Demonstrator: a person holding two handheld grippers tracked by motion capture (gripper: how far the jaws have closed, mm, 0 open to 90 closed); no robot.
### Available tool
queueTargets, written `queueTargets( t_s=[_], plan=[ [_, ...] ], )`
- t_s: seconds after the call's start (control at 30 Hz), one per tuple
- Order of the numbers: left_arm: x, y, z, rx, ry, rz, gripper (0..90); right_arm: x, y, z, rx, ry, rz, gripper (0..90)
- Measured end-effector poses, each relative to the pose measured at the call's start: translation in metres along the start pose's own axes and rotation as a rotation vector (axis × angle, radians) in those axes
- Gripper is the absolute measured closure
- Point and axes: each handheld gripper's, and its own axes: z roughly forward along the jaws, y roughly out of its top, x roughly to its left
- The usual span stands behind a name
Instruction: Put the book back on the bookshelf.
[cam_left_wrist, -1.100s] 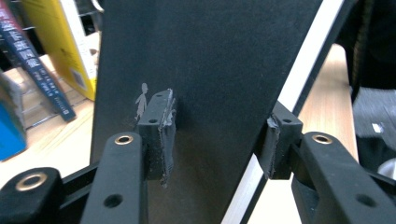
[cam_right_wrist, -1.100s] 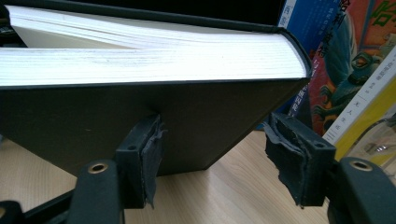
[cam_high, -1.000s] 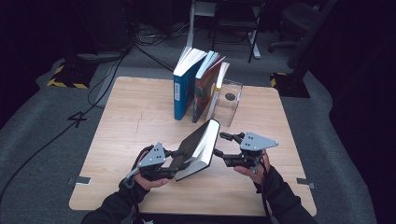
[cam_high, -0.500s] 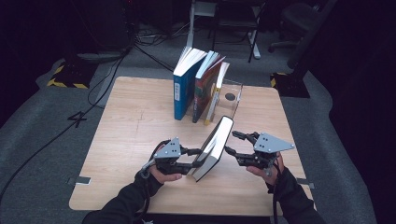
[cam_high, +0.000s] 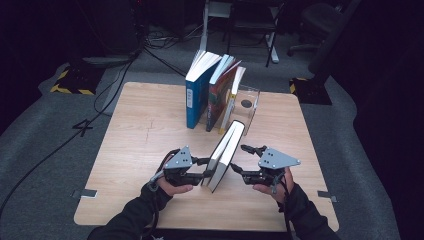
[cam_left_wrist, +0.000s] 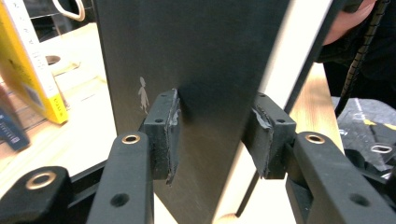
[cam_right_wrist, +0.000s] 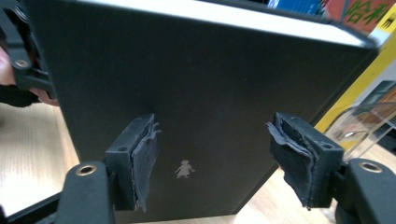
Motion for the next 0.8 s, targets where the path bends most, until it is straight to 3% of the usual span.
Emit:
queueTargets(
  t_s=[0.1, 0.23, 0.33, 0.53, 0.73, 0.8],
  plan=[
    [-0.007, -0.003, -0.004, 0.016, -0.001, 0.001, 49.7, 0.002, -0.002, 0.002, 0.008, 0.004, -0.002, 33.6],
    [-0.014, -0.011, -0.002, 0.063, 0.036, 0.0, 40.9, 0.003, -0.006, 0.004, 0.0, 0.017, 0.005, 34.7],
    [-0.021, -0.02, 0.007, 0.107, 0.065, -0.001, 28.9, 0.007, -0.012, 0.012, 0.02, 0.035, -0.004, 34.8],
    [-0.027, -0.027, 0.024, 0.112, 0.127, 0.012, 24.3, 0.01, -0.014, 0.021, 0.032, 0.032, -0.012, 32.2],
    [-0.027, -0.026, 0.041, 0.117, 0.221, -0.023, 26.7, 0.003, -0.02, 0.026, 0.049, 0.042, 0.011, 28.9],
    [-0.026, -0.025, 0.046, 0.109, 0.232, -0.032, 27.1, 0.002, -0.021, 0.026, 0.059, 0.023, 0.007, 29.1]
  ],
)
